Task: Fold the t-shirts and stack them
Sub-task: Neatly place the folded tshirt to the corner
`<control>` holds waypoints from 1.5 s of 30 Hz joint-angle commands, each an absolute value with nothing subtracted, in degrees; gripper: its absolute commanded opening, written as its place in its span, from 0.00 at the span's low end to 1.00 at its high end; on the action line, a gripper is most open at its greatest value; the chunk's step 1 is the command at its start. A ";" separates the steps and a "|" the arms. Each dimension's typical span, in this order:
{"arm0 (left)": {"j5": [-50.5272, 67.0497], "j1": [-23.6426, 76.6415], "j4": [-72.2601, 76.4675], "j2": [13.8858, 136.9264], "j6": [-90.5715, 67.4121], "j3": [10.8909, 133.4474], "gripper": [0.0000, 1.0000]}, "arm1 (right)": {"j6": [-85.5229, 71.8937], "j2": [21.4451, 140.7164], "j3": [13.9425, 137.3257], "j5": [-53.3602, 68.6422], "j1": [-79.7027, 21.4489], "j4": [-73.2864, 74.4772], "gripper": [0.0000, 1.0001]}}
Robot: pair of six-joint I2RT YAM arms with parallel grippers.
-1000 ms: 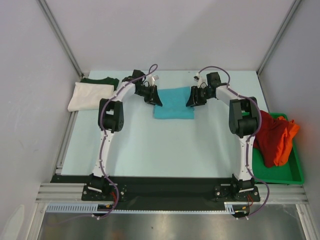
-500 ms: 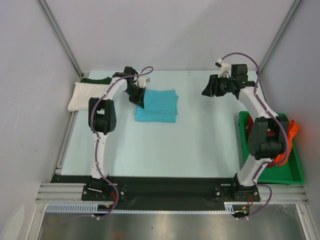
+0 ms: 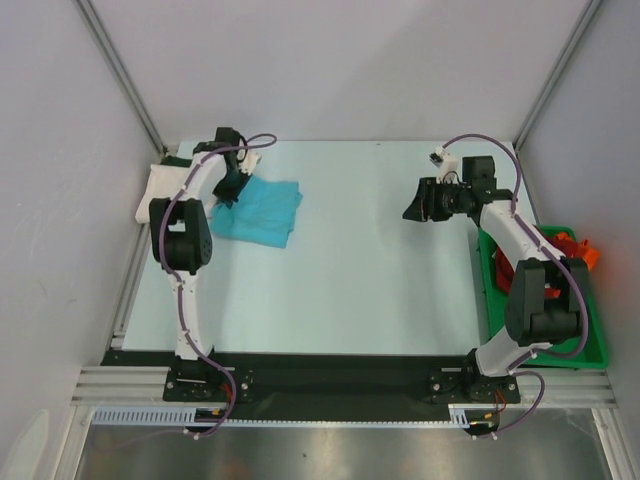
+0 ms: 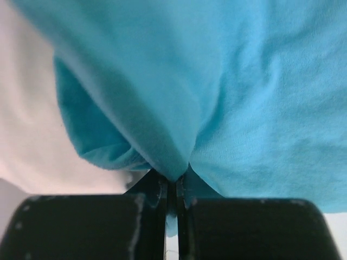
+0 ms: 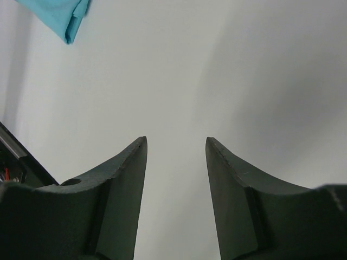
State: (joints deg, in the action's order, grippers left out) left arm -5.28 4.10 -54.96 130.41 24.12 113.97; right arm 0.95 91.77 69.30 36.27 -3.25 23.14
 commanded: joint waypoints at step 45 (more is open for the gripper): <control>-29.44 -2.10 -15.82 118.12 40.60 102.83 0.01 | -4.31 80.07 57.22 39.46 5.19 17.40 0.54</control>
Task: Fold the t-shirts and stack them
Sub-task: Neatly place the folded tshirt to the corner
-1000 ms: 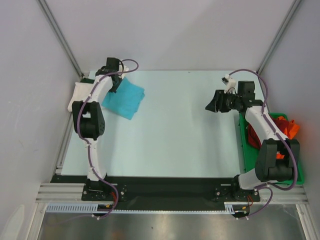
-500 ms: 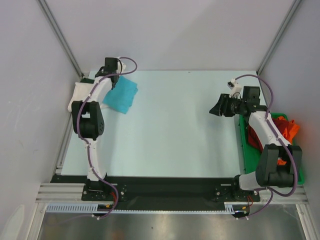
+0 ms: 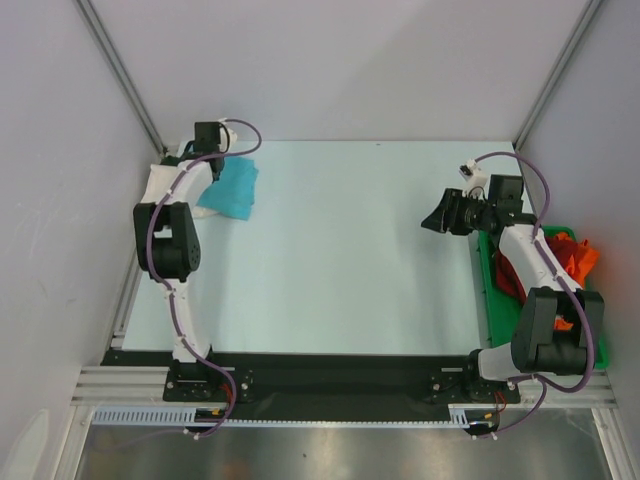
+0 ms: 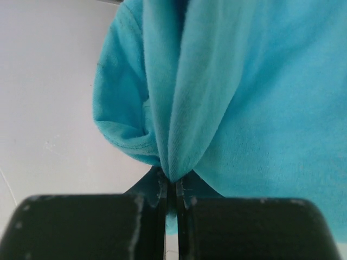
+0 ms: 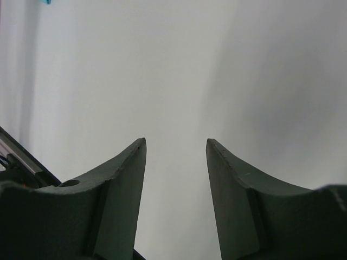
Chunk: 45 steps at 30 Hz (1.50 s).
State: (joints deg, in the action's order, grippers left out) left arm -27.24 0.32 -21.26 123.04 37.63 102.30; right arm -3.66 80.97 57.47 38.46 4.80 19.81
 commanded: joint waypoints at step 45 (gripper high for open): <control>-24.96 -0.53 4.65 114.87 44.99 99.14 0.00 | -3.25 84.46 57.13 38.06 6.24 16.08 0.55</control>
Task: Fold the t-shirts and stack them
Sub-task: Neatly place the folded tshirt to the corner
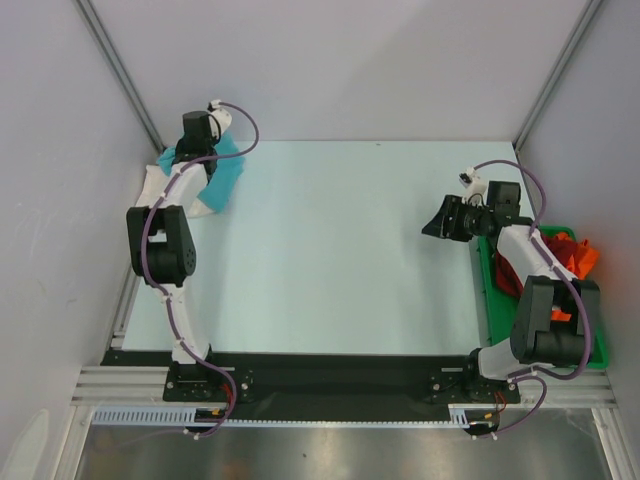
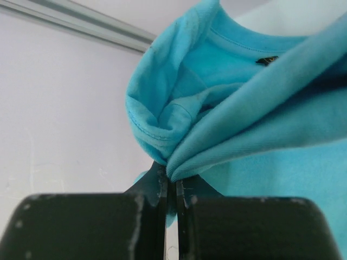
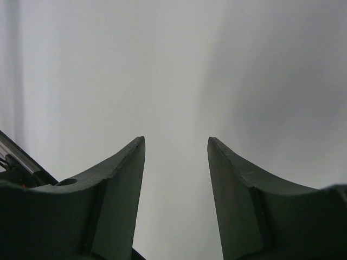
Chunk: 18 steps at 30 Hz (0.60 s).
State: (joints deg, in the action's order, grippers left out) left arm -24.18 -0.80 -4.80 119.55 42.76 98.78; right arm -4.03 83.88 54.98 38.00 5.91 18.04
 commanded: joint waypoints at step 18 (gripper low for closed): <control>-28.74 -3.69 7.47 115.49 48.33 96.33 0.00 | -2.37 83.59 56.95 36.65 6.33 15.91 0.56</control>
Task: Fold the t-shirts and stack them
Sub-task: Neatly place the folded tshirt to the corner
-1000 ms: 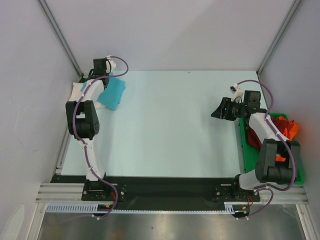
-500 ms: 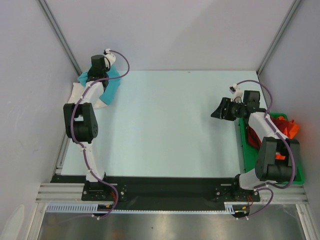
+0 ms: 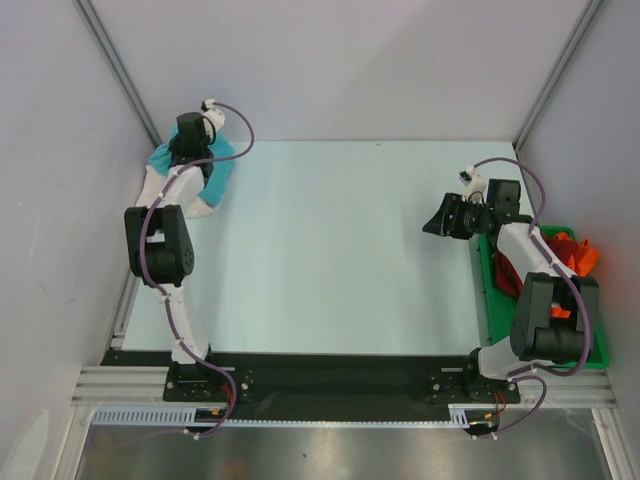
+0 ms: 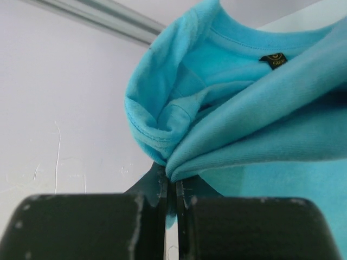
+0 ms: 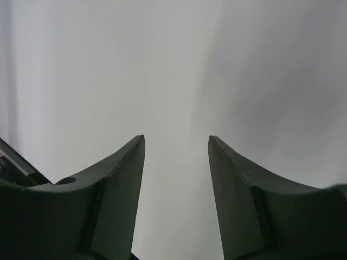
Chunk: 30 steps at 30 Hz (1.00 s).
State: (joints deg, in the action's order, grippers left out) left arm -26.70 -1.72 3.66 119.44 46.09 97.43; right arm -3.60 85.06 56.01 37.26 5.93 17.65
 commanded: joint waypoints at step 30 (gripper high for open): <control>-36.03 -7.21 29.92 126.21 60.81 95.02 0.92 | -2.20 79.19 50.98 36.65 7.47 16.70 0.56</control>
State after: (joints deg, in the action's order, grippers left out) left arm -33.30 -7.99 19.00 126.17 58.06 92.66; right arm -2.94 81.25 51.27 36.67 6.96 17.74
